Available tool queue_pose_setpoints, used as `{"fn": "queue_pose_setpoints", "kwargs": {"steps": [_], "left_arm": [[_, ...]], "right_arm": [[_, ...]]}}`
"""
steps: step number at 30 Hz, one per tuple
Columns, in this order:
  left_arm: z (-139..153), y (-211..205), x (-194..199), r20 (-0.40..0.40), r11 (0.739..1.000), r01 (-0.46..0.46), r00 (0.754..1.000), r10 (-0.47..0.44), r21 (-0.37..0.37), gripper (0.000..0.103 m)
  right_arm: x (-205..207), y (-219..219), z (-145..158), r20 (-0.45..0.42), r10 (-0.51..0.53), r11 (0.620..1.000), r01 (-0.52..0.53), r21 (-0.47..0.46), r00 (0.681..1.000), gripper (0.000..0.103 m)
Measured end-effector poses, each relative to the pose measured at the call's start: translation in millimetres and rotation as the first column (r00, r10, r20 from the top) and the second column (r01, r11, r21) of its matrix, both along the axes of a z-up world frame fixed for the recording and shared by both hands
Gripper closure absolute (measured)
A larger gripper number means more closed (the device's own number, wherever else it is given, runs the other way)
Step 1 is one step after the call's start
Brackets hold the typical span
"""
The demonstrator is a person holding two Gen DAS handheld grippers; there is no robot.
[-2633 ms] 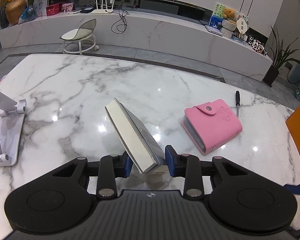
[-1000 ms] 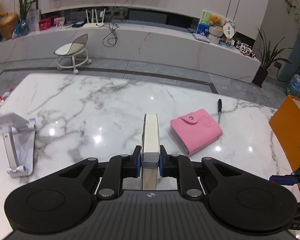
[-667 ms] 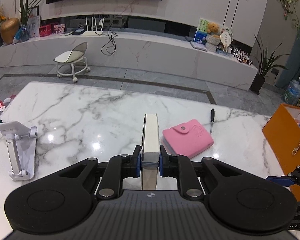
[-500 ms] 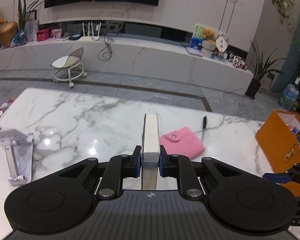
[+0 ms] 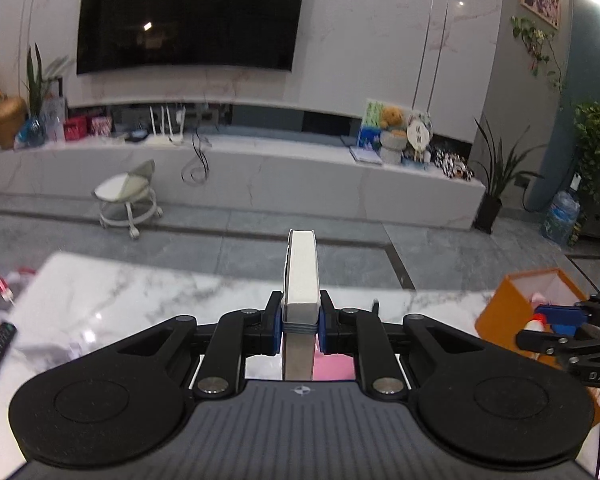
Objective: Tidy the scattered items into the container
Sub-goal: 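Lift the white box and glue bottle up off the table with both tools, then carry the held white box and glue bottle over the orange box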
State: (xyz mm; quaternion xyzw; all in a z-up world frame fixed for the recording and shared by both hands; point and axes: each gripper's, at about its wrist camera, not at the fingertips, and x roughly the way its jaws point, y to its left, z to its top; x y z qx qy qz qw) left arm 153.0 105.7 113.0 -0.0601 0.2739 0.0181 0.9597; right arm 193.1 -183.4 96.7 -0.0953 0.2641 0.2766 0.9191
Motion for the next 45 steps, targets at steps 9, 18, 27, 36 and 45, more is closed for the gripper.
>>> {"fn": "queue_pose_setpoints", "kwargs": {"steps": [9, 18, 27, 36, 45], "left_arm": [[101, -38, -37, 0.221, 0.998, 0.021, 0.975, -0.033, 0.056, 0.084], [158, -129, -86, 0.427, 0.971, 0.208, 0.872, -0.238, 0.117, 0.084], [170, -209, -95, 0.493, 0.906, 0.406, 0.768, -0.408, 0.118, 0.084], [141, -276, -56, 0.405, 0.861, 0.502, 0.771, -0.491, 0.088, 0.084], [109, -321, 0, 0.315, 0.833, 0.551, 0.781, -0.539, 0.059, 0.084]], "right_arm": [[-35, -45, 95, 0.187, -0.082, 0.986, 0.052, 0.159, 0.979, 0.051], [-102, -121, 172, 0.350, -0.238, 0.954, 0.150, 0.260, 0.906, 0.051], [-151, -163, 206, 0.411, -0.345, 0.927, 0.238, 0.290, 0.844, 0.051], [-139, -195, 184, 0.379, -0.378, 0.914, 0.275, 0.299, 0.845, 0.051], [-96, -244, 153, 0.292, -0.470, 0.868, 0.377, 0.323, 0.833, 0.051]]}}
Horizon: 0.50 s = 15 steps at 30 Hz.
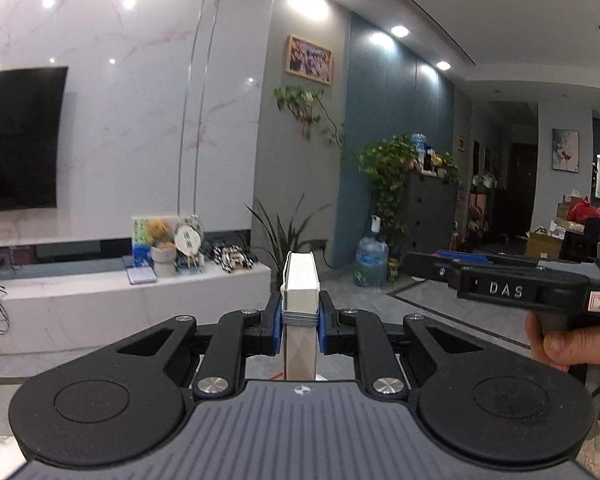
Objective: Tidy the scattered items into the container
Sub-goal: 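Carry the held white box and glue bottle over the orange box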
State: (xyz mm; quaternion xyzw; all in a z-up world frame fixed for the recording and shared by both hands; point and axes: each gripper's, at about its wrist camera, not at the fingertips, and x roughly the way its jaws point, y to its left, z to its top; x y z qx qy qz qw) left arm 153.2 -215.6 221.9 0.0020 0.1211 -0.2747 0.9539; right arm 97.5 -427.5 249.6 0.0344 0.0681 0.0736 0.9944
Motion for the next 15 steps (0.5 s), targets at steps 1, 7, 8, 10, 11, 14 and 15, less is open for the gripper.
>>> {"fn": "queue_pose_setpoints", "kwargs": {"steps": [1, 7, 8, 10, 11, 14, 15], "left_arm": [[-3, 1, 2, -0.005, 1.000, 0.005, 1.000, -0.005, 0.002, 0.084], [-21, -11, 22, -0.043, 0.999, 0.031, 0.999, -0.031, 0.009, 0.084], [-25, -14, 27, -0.051, 0.999, 0.035, 0.998, -0.034, 0.015, 0.084], [-31, -18, 34, -0.063, 0.999, 0.035, 0.997, -0.034, 0.027, 0.084], [-34, -19, 39, -0.071, 0.999, 0.034, 0.997, -0.032, 0.031, 0.084], [-45, -19, 50, -0.096, 0.999, 0.028, 0.995, -0.024, 0.039, 0.084], [-49, -19, 54, -0.104, 0.999, 0.024, 0.994, -0.020, 0.043, 0.084]], "right_arm": [[4, -4, -4, -0.010, -0.009, 1.000, 0.009, 0.004, 1.000, 0.051], [26, -12, -22, -0.062, -0.032, 0.999, 0.033, 0.018, 0.998, 0.051], [30, -12, -24, -0.069, -0.026, 0.999, 0.028, 0.025, 0.997, 0.051], [40, -11, -30, -0.081, -0.006, 0.999, 0.010, 0.053, 0.997, 0.051], [47, -9, -34, -0.091, 0.005, 0.998, 0.001, 0.061, 0.996, 0.051], [68, -2, -47, -0.127, 0.024, 0.998, -0.016, 0.064, 0.992, 0.051], [76, 0, -51, -0.141, 0.030, 0.998, -0.021, 0.064, 0.990, 0.051]]}}
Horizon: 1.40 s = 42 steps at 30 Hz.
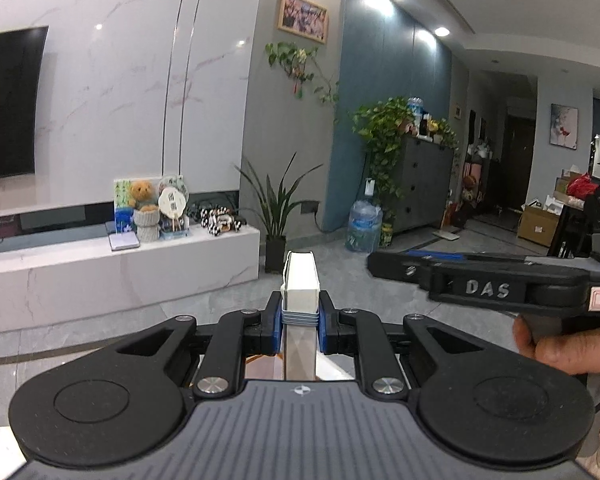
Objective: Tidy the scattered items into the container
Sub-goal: 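Carry the held white box and glue bottle over the orange box, then lower the white box and glue bottle into the orange box, opening both tools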
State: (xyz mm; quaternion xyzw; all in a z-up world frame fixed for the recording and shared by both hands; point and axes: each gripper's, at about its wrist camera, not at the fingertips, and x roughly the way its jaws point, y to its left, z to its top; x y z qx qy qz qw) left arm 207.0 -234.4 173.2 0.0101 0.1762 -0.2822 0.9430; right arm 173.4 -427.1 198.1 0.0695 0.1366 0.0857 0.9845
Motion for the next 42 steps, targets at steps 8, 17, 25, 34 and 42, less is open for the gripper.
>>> {"fn": "queue_pose_setpoints", "kwargs": {"steps": [8, 17, 25, 34, 42], "left_arm": [[-37, -1, 44, -0.095, 0.999, -0.024, 0.995, 0.026, 0.022, 0.084], [-79, -3, 90, -0.211, 0.997, -0.032, 0.976, 0.046, 0.068, 0.084], [-109, -8, 124, -0.294, 0.990, -0.020, 0.954, 0.060, 0.137, 0.084], [-127, -6, 143, -0.347, 0.981, -0.013, 0.934, 0.082, 0.195, 0.084], [-131, -20, 144, -0.250, 0.932, -0.004, 0.963, 0.101, 0.362, 0.084]], "right_arm": [[57, 9, -31, -0.096, 0.004, 1.000, -0.006, -0.013, 0.995, 0.051], [103, 9, -75, -0.180, -0.011, 1.000, 0.009, -0.010, 0.984, 0.051], [136, 8, -116, -0.267, -0.027, 1.000, 0.025, -0.011, 0.963, 0.051], [154, 15, -144, -0.328, -0.023, 1.000, 0.019, -0.015, 0.944, 0.051], [162, 23, -157, -0.352, -0.028, 1.000, 0.023, -0.019, 0.936, 0.051]]}}
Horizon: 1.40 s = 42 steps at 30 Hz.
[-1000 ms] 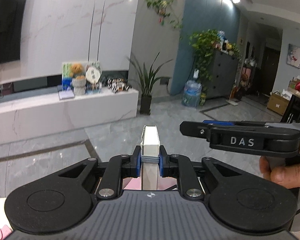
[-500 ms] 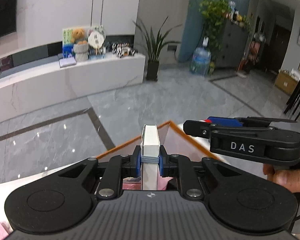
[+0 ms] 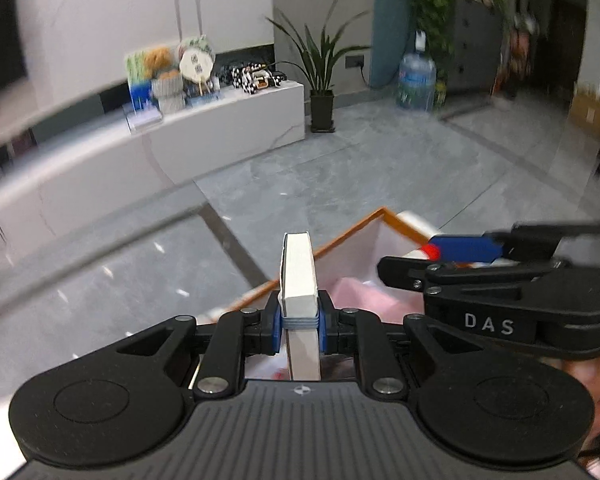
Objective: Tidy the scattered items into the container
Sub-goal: 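Lower the white box and glue bottle into the orange box, opening both tools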
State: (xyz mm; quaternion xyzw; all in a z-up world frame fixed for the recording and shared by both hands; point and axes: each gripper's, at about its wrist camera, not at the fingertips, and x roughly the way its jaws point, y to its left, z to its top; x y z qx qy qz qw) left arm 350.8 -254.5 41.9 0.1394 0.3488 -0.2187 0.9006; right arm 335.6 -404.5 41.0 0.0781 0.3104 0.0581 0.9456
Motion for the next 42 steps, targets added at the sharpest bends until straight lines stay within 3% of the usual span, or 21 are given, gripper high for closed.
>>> {"fn": "queue_pose_setpoints", "kwargs": {"steps": [3, 6, 9, 12, 13, 21, 25, 42], "left_arm": [[6, -10, -13, 0.059, 0.996, 0.047, 0.997, -0.052, 0.081, 0.084], [-2, -28, -21, 0.036, 0.969, 0.119, 0.991, -0.130, 0.218, 0.084], [-17, -41, -26, -0.053, 0.936, 0.198, 0.980, -0.191, 0.289, 0.064], [-18, -43, -36, -0.082, 0.941, 0.243, 0.970, -0.230, 0.235, 0.027], [-17, -43, -39, -0.084, 0.943, 0.249, 0.968, -0.236, 0.219, 0.025], [-7, -34, -46, -0.067, 0.957, 0.224, 0.974, -0.215, 0.183, 0.025], [-1, -30, -36, -0.074, 0.960, 0.214, 0.976, -0.204, 0.180, 0.025], [12, -29, -30, -0.070, 0.965, 0.200, 0.979, -0.191, 0.168, 0.025]], "right_arm": [[1, 0, -2, -0.002, -0.007, 1.000, 0.007, 0.000, 1.000, 0.051], [2, -1, -3, -0.007, -0.013, 1.000, 0.013, 0.003, 1.000, 0.051], [2, -1, -5, -0.013, -0.014, 1.000, 0.014, 0.005, 1.000, 0.051], [2, -2, -5, -0.018, -0.017, 1.000, 0.017, 0.007, 1.000, 0.050], [1, -2, -5, -0.019, -0.020, 1.000, 0.020, 0.007, 1.000, 0.050], [0, -3, -3, -0.019, -0.019, 1.000, 0.019, 0.011, 1.000, 0.045], [-1, -2, -1, -0.009, -0.007, 1.000, 0.007, 0.013, 1.000, 0.035], [-2, -4, 7, -0.025, -0.005, 1.000, 0.005, 0.011, 1.000, 0.034]]}}
